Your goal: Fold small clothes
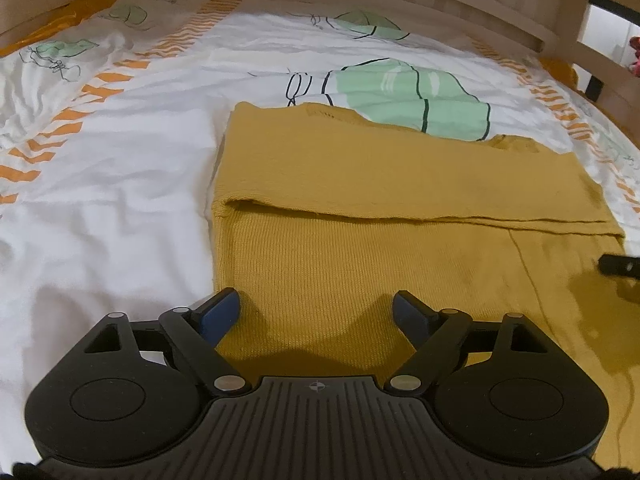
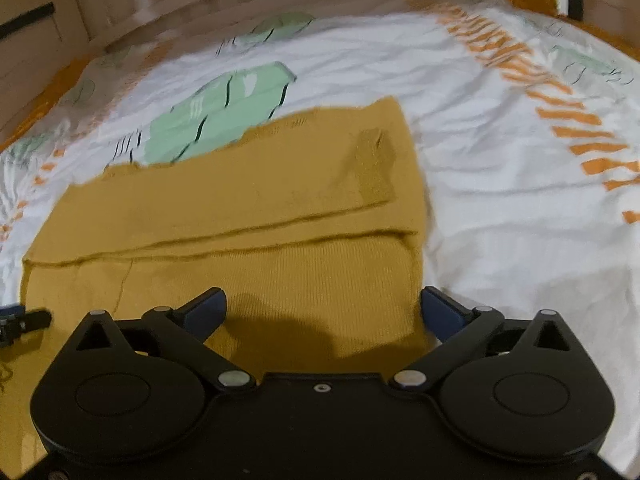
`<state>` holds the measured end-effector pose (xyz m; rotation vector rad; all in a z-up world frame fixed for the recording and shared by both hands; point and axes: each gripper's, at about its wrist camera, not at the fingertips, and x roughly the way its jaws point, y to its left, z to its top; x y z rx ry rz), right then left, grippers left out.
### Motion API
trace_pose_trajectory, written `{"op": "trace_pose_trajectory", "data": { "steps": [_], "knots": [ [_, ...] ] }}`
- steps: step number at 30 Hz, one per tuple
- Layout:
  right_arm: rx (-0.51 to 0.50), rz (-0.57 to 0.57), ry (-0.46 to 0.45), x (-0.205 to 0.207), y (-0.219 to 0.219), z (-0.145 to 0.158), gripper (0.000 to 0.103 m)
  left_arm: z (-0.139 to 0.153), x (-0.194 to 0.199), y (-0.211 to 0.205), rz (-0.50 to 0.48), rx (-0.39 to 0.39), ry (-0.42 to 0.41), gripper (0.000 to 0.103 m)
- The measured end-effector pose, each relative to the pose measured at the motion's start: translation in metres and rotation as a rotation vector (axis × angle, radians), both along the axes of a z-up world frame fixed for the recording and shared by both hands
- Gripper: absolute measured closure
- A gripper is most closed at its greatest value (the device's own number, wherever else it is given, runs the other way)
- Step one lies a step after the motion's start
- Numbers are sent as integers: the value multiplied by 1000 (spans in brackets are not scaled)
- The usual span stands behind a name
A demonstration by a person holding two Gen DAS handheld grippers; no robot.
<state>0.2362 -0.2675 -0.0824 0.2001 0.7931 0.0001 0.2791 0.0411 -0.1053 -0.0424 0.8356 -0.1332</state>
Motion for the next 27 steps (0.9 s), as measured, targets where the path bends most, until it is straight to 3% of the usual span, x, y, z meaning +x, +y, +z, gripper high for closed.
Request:
{"op": "trace_pose_trajectory", "data": {
  "steps": [4, 10, 16, 20, 27],
  "knots": [
    [9, -9, -102, 0, 0, 17, 1, 0, 1, -1, 0, 5, 0, 19],
    [31, 72, -168, 22, 13, 24, 1, -1, 1, -2, -2, 11, -3, 18],
    [57, 119, -131, 52, 21, 12, 1, -1, 1, -2, -2, 11, -1, 18],
    [50, 64, -98, 60, 8, 0, 1, 0, 2, -1, -3, 8, 3, 18],
    [45, 40, -103, 56, 5, 5, 1, 0, 3, -1, -5, 14, 0, 18]
  ]
}}
